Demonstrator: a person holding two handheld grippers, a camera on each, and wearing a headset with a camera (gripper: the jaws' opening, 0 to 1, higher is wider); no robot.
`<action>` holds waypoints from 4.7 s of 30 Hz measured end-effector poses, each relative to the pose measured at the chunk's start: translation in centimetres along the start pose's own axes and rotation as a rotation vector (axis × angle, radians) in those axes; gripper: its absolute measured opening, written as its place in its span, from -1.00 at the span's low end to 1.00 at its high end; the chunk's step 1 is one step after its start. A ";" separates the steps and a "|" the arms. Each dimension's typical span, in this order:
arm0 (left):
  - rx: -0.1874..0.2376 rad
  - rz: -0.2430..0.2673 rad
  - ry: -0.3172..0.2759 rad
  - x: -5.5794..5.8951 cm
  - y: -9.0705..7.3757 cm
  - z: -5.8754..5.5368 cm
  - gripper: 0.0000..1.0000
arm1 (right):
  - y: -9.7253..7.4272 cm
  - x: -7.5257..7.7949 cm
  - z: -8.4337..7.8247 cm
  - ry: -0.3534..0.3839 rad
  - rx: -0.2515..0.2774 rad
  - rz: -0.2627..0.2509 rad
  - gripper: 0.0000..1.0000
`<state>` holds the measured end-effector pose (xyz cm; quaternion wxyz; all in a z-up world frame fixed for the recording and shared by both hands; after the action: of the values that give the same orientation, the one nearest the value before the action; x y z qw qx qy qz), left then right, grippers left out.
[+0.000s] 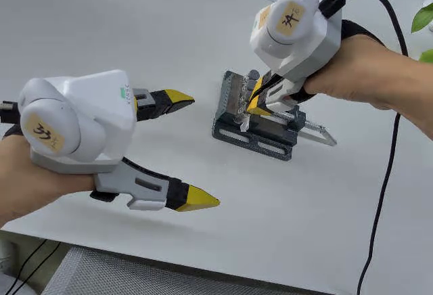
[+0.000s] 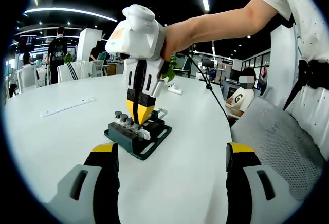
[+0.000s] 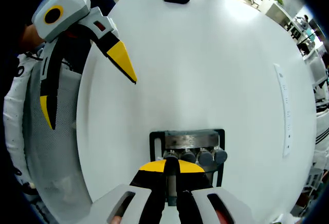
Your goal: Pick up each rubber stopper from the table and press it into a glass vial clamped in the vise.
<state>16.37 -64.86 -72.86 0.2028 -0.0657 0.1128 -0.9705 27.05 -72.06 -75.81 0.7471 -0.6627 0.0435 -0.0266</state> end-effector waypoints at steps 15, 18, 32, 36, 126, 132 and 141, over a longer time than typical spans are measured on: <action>0.004 0.002 -0.001 -0.2 -0.1 0.0 0.69 | 0.0 -0.2 0.1 -0.003 -0.012 -0.001 -0.99; 0.004 0.005 0.002 -0.3 -0.2 0.1 0.68 | 0.0 -0.2 0.0 0.003 -0.025 0.002 -1.00; 0.011 0.011 -0.004 -0.4 -0.3 0.2 0.66 | 0.2 -0.2 0.0 0.006 -0.018 0.004 -1.00; 0.015 0.015 -0.005 -0.4 -0.3 0.3 0.65 | 0.2 -0.5 0.0 -0.035 -0.026 -0.016 -1.00; -0.137 0.148 0.120 -0.3 -4.0 1.8 0.99 | -5.2 -8.1 -16.0 0.557 0.916 -0.149 0.71; -0.138 0.145 0.122 -0.3 -3.9 1.7 0.99 | -5.5 -8.1 -16.5 0.557 0.932 -0.154 0.71; -0.132 0.140 0.126 -0.6 -3.8 1.8 0.99 | -5.7 -8.1 -16.8 0.552 0.943 -0.154 0.72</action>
<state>15.77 -61.57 -70.26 0.2576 -0.0098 0.1935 -0.9466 17.40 -88.54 -71.93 0.9199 -0.2259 0.1726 -0.2702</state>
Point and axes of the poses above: the centre of the closed fingertips' face, and the gripper's own axes: y roughly forward along the fingers, x roughly to its right, z roughly out of its top, the point moved 3 cm from there along -y, roughly backward along the fingers, and after that the axes turned 5 degrees about y, right-handed, at the moved point
